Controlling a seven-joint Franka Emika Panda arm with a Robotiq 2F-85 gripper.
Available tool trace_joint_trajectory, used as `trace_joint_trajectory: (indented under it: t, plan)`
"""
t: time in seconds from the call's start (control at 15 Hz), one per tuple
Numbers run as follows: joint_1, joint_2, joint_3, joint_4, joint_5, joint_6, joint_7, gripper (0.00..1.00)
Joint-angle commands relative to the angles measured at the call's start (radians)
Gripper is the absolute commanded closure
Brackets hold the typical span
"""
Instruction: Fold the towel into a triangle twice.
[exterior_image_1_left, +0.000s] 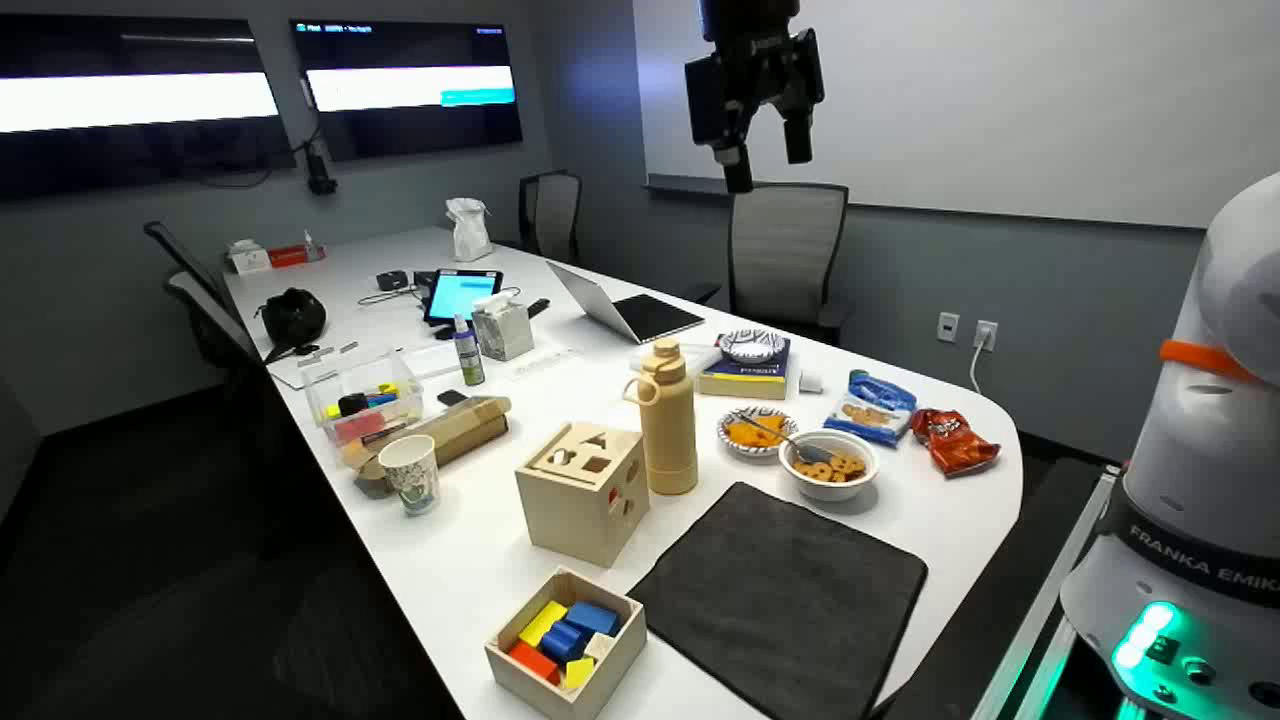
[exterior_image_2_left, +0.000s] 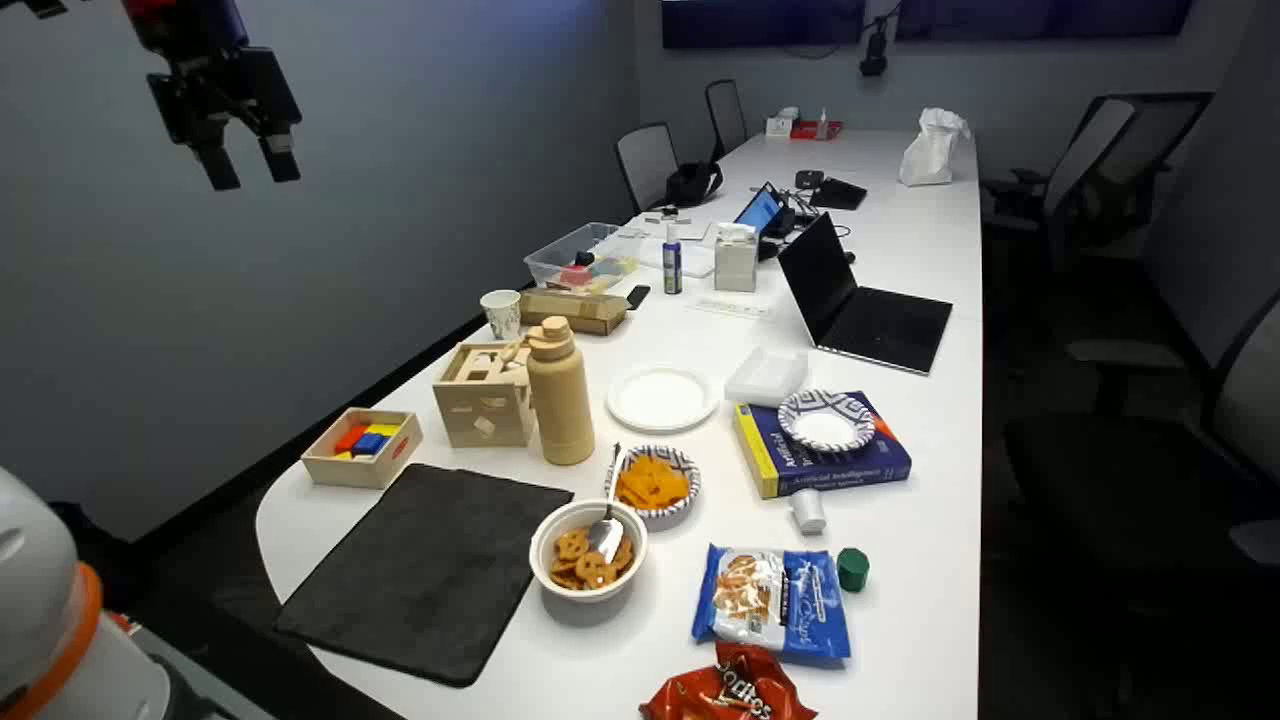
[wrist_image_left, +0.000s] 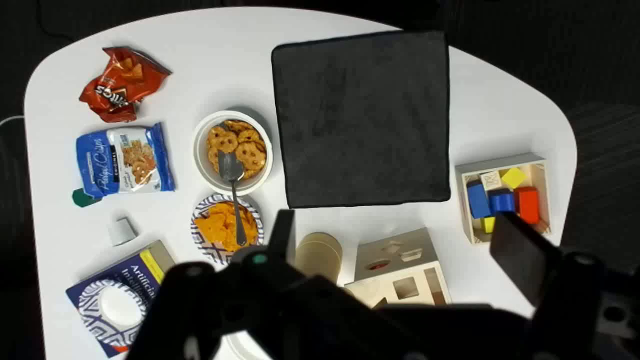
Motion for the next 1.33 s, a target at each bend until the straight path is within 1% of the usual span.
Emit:
trace_joint_trajectory:
  t: [0.0, 0.27, 0.47, 0.67, 0.8, 0.93, 1.0, 1.13, 1.27]
  plan:
    - [0.016, 0.004, -0.012, 0.004, -0.006, -0.002, 0.007, 0.0]
    - [-0.023, 0.175, -0.035, 0.055, -0.009, 0.098, 0.025, 0.0]
    - [-0.04, 0.364, -0.031, 0.111, -0.017, 0.201, 0.07, 0.0]
    - [-0.01, 0.557, -0.033, 0.167, 0.005, 0.244, 0.113, 0.0]
    - [0.012, 0.692, -0.037, 0.209, 0.002, 0.277, 0.211, 0.0]
    - [0.041, 0.815, -0.056, 0.235, 0.024, 0.362, 0.271, 0.0]
    - [0.058, 0.874, -0.067, 0.248, 0.023, 0.424, 0.302, 0.0]
    - [0.09, 0.988, -0.098, 0.274, 0.014, 0.546, 0.342, 0.0]
    - [0.113, 1.087, -0.128, 0.299, 0.036, 0.621, 0.357, 0.0]
